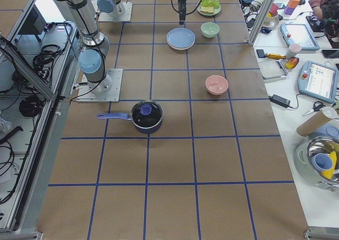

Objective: Stack three plates with pink and blue

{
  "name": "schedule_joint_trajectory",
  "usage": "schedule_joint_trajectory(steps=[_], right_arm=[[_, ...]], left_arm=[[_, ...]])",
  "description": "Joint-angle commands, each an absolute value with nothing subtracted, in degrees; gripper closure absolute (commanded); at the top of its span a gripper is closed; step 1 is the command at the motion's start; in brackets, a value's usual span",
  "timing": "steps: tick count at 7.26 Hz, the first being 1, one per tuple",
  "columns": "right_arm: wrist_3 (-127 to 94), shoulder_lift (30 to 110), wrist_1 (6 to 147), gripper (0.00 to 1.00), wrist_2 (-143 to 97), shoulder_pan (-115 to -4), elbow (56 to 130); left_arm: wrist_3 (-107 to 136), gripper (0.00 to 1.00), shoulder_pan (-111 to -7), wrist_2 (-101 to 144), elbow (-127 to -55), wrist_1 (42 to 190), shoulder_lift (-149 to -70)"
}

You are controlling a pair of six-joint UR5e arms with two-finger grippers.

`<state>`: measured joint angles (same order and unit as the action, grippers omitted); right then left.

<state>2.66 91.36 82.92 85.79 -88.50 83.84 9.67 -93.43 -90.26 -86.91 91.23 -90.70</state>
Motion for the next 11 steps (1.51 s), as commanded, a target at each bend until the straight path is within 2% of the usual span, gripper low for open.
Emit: schedule_joint_trajectory(steps=[1, 11], right_arm=[[1.3, 90.7, 82.9, 0.0, 86.2, -90.4, 84.0], [1.8, 90.0, 83.2, 0.0, 89.7, -90.4, 83.6]], left_arm=[[9.7, 0.0, -93.4, -90.3, -86.8, 91.2, -90.7], [9.7, 0.0, -93.3, -90.3, -86.8, 91.2, -90.7]])
